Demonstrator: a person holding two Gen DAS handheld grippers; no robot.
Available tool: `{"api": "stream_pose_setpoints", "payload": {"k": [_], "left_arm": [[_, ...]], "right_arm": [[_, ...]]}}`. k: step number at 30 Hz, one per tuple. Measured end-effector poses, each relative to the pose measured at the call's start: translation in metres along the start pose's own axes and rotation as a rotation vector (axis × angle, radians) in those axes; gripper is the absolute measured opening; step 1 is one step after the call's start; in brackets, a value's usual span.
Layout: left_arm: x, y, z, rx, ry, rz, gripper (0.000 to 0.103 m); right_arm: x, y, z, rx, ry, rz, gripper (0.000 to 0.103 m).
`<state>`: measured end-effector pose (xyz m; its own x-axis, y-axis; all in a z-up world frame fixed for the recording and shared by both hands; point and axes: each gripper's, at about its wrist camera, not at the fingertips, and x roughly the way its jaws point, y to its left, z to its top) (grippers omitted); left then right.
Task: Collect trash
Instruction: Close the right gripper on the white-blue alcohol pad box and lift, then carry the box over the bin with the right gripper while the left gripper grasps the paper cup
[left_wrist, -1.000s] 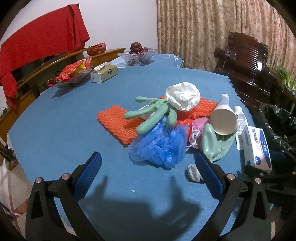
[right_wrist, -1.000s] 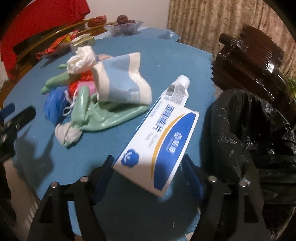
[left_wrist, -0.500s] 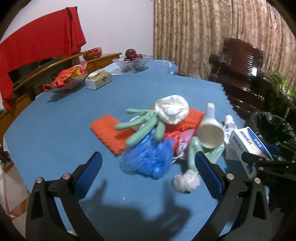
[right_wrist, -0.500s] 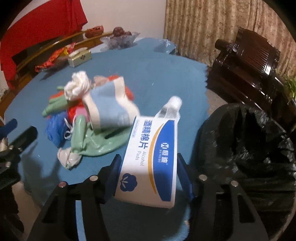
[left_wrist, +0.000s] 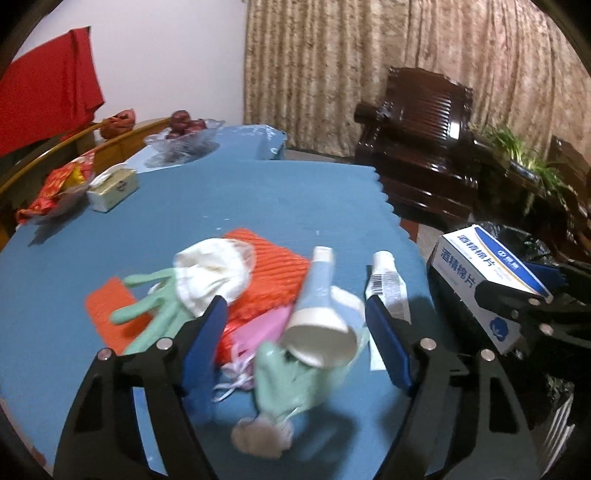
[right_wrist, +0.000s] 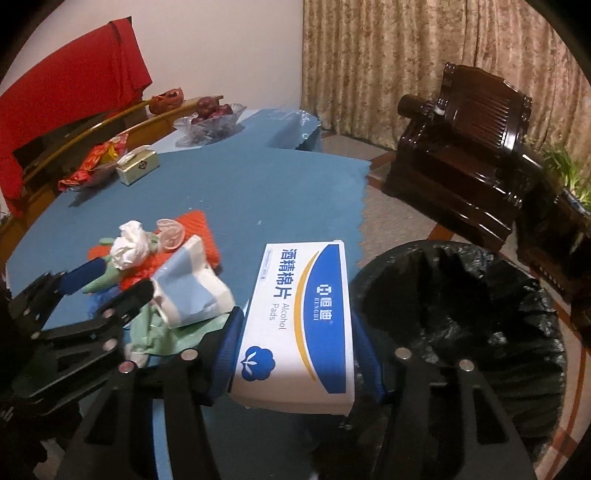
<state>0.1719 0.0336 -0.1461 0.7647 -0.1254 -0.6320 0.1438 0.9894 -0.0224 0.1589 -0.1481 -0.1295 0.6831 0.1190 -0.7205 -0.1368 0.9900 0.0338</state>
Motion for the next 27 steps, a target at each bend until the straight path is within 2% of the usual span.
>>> {"api": "stream_pose_setpoints", "payload": {"k": [1, 6, 7, 11, 19, 24, 27], "left_arm": [[0.006, -0.004, 0.001, 0.011, 0.01, -0.001, 0.072], [0.031, -0.013, 0.0, 0.048, 0.09, -0.025, 0.048], [0.035, -0.015, -0.002, 0.058, 0.106, -0.025, 0.045], [0.033, -0.02, -0.003, 0.076, 0.102, -0.009, 0.044], [0.0, -0.025, 0.009, 0.055, 0.001, 0.003, 0.044], [-0.022, -0.044, 0.027, 0.069, -0.072, -0.04, 0.043], [-0.029, -0.067, 0.037, 0.089, -0.097, -0.094, 0.043]], "right_arm": [[0.001, -0.001, 0.0, 0.002, 0.001, -0.001, 0.057], [0.006, -0.008, -0.003, 0.014, 0.012, -0.002, 0.057], [0.007, -0.01, -0.004, 0.017, 0.013, 0.001, 0.057], [0.008, -0.014, -0.006, 0.016, 0.016, 0.005, 0.057], [-0.009, -0.025, -0.008, 0.031, -0.022, 0.005, 0.057], [-0.029, -0.052, -0.007, 0.081, -0.049, -0.019, 0.057], [-0.042, -0.069, -0.009, 0.101, -0.065, -0.059, 0.057]]}}
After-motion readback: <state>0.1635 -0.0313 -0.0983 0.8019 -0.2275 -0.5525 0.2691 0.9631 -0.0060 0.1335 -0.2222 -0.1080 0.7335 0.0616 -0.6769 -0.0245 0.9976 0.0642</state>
